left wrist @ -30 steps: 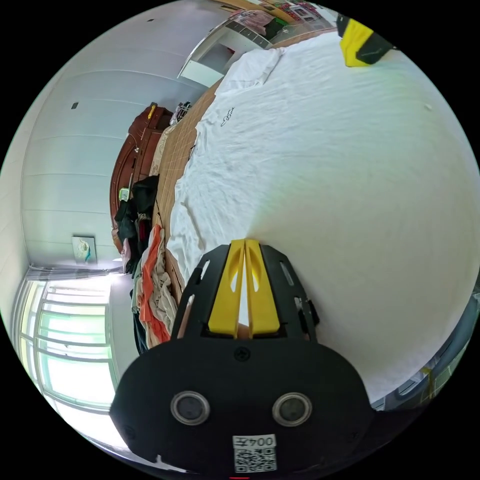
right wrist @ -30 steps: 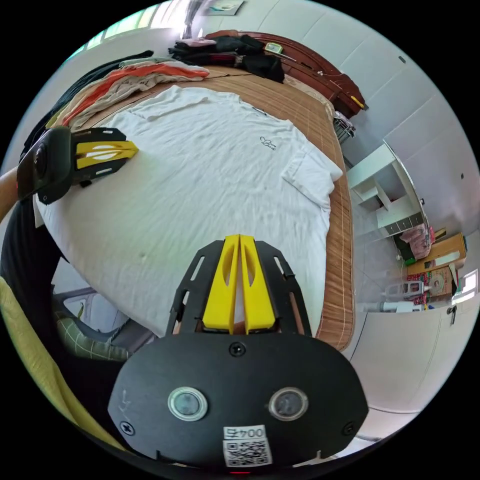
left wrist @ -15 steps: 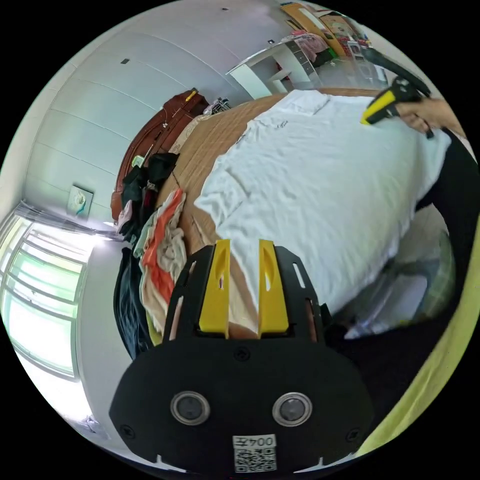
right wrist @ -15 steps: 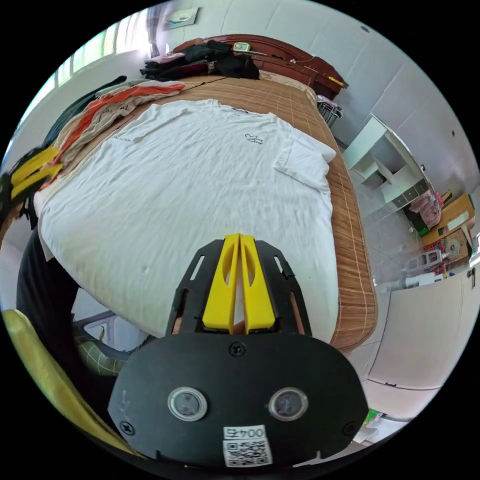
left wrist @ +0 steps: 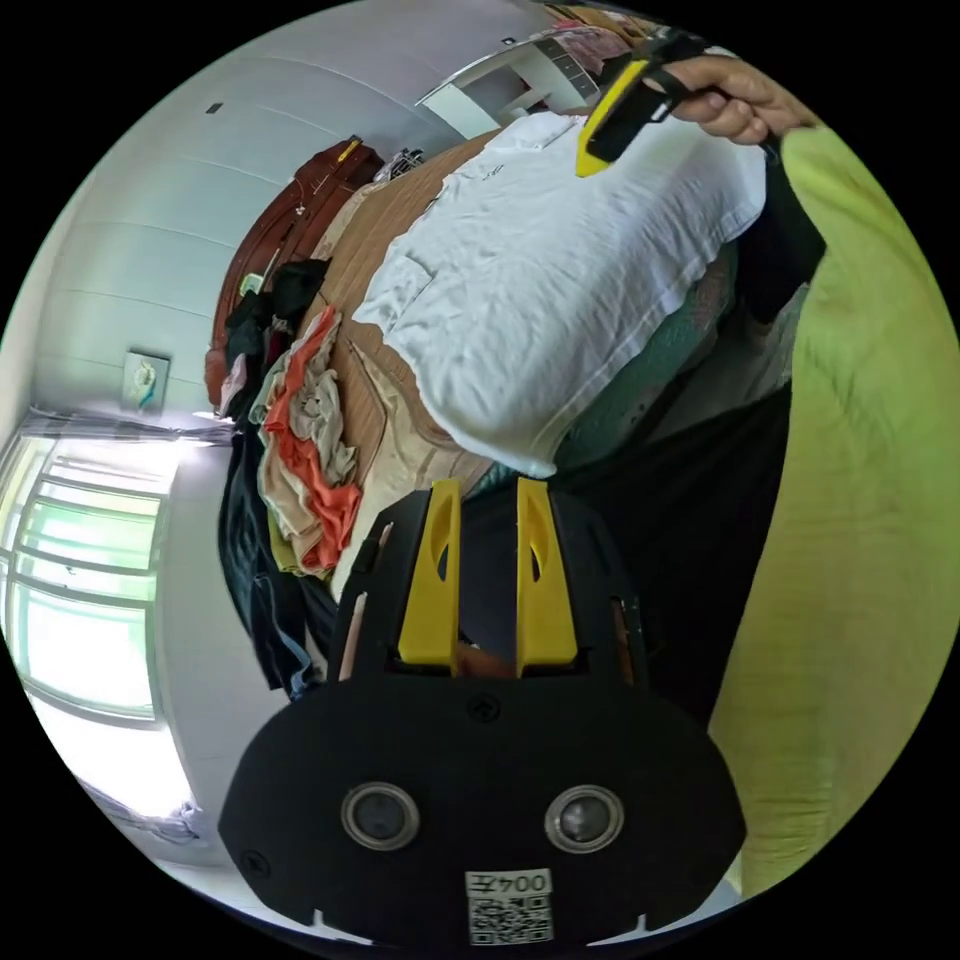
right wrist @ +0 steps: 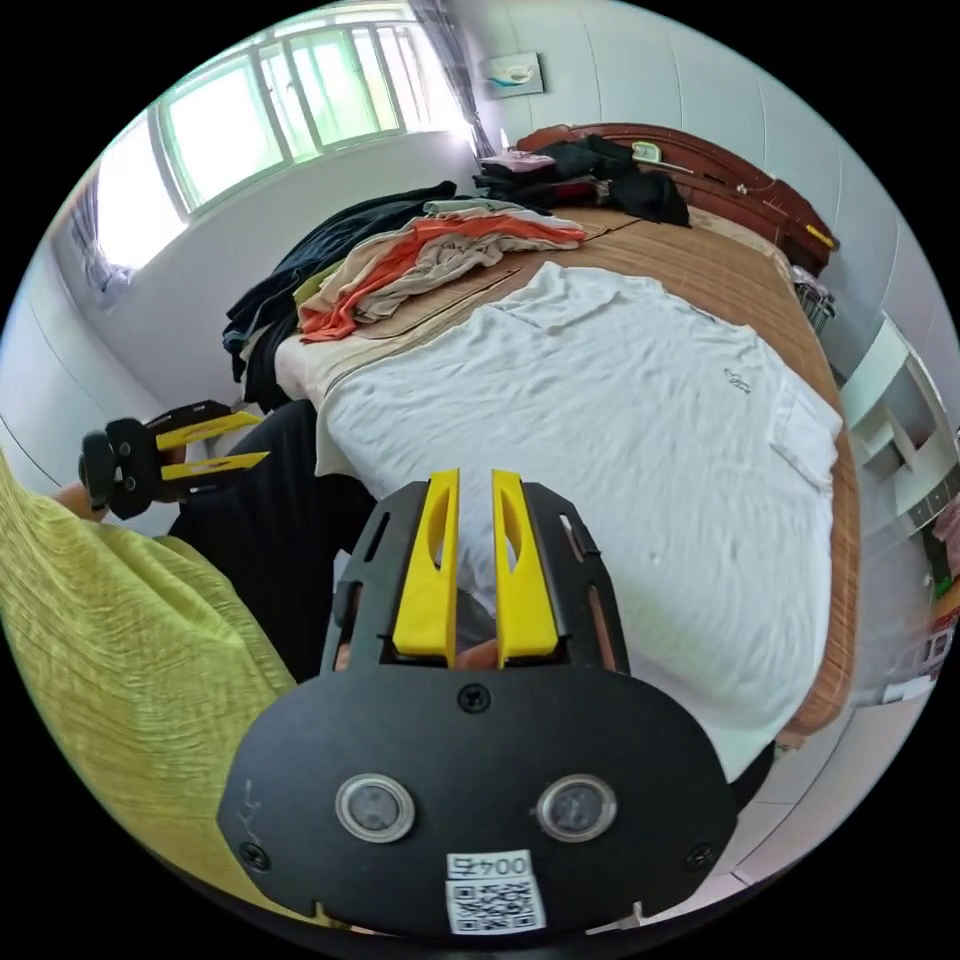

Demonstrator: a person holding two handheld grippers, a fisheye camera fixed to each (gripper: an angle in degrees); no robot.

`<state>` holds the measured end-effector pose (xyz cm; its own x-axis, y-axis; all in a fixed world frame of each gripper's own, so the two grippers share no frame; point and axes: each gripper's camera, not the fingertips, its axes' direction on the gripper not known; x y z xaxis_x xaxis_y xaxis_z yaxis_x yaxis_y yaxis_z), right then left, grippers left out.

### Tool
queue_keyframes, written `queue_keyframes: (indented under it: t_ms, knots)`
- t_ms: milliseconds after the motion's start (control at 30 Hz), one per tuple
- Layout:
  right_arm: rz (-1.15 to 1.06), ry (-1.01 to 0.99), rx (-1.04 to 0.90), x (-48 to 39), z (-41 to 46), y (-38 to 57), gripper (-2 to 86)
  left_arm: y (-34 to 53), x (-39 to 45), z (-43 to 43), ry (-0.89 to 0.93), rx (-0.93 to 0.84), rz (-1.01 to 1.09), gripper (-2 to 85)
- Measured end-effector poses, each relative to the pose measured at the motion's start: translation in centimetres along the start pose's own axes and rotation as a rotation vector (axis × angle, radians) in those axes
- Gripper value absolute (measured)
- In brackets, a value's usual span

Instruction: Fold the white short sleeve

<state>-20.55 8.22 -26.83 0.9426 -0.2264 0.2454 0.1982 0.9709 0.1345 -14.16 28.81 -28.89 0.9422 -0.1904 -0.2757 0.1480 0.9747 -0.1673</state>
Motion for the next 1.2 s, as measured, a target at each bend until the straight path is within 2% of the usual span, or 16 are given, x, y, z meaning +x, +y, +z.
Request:
queue_keyframes:
  t_ms: [67, 200, 400, 667, 867, 1200]
  knots:
    - [0.056, 0.063, 0.002, 2.4, -1.9, 1.7, 5.8, -1.0, -1.6, 0.9, 0.086, -0.034, -0.046, 8.7]
    - [0.252, 0.175, 0.013, 8.6, -6.6, 7.9, 6.1, -2.0, -3.2, 2.2, 0.148, -0.104, -0.080, 10.0]
    - [0.379, 0.301, -0.022, 10.8, -8.5, 14.6, 6.7, -3.2, -5.9, 4.5, 0.255, -0.212, -0.159, 11.8]
    - [0.558, 0.220, -0.058, 13.6, -8.0, 19.9, 9.7, -4.9, -9.2, 7.2, 0.345, -0.335, -0.169, 11.2]
    - [0.629, 0.123, -0.099, 12.0, -5.5, 21.8, 11.6, -5.3, -10.2, 6.9, 0.349, -0.339, -0.131, 7.4]
    - [0.578, 0.345, -0.227, 6.3, 0.9, 21.4, 11.9, -5.0, -12.6, 5.2, 0.344, -0.324, -0.125, 2.4]
